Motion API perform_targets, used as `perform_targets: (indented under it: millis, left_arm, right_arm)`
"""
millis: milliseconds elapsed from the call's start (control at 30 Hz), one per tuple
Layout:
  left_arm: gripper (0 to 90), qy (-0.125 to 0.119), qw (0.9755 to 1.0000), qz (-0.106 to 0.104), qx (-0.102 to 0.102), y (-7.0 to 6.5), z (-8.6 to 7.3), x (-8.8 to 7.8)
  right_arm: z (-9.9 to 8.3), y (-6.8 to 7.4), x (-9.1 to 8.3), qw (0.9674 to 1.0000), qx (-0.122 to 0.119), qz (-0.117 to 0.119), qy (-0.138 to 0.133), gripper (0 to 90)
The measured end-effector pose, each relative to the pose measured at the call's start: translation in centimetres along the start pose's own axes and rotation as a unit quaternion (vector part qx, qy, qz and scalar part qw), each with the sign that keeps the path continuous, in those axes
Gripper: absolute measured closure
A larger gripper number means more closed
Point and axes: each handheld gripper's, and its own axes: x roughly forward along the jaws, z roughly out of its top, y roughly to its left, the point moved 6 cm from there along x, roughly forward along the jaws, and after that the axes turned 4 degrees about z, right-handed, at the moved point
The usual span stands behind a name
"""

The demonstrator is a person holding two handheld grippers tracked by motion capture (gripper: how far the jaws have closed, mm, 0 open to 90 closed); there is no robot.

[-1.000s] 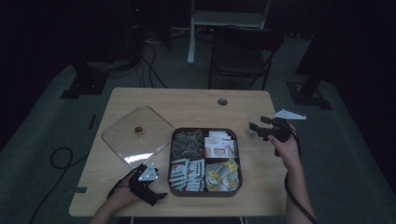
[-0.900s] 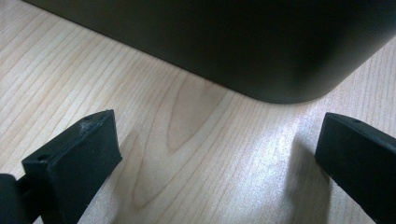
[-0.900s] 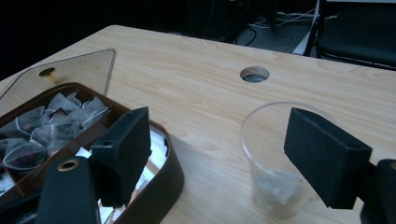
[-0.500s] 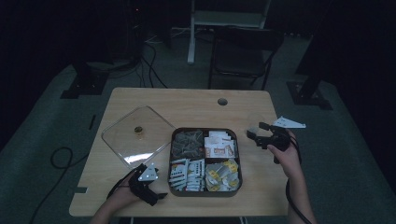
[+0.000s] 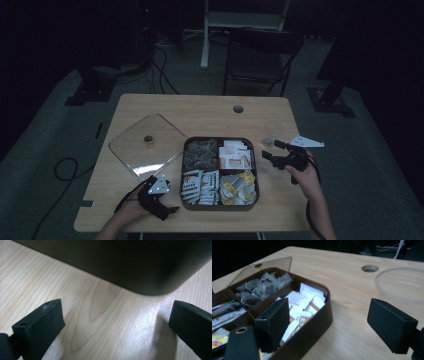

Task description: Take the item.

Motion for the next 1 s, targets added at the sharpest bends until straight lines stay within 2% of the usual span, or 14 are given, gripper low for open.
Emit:
perform_targets:
  millis: [133, 267, 733, 1000]
  left_arm:
    - [0.3, 0.000, 1.0000, 0.000, 0.000, 0.0, 0.0, 0.0]
    - [0.3, 0.000, 1.0000, 0.000, 0.000, 0.0, 0.0, 0.0]
    - [0.4, 0.001, 1.0000, 0.000, 0.000, 0.0, 0.0, 0.0]
    - [0.3, 0.000, 1.0000, 0.000, 0.001, 0.0, 0.0, 0.0]
  right_arm:
    - [-1.1, 0.0, 0.3, 1.0000, 0.006, 0.007, 0.000, 17.1]
    - [-2.2, 0.1, 0.7, 0.9998, -0.001, 0.009, 0.016, 16.5]
    - [-5.6, 0.1, 0.8, 0.9990, -0.009, -0.006, 0.042, 16.5]
    - [-7.0, 0.3, 0.8, 0.9970, -0.018, -0.017, 0.073, 16.5]
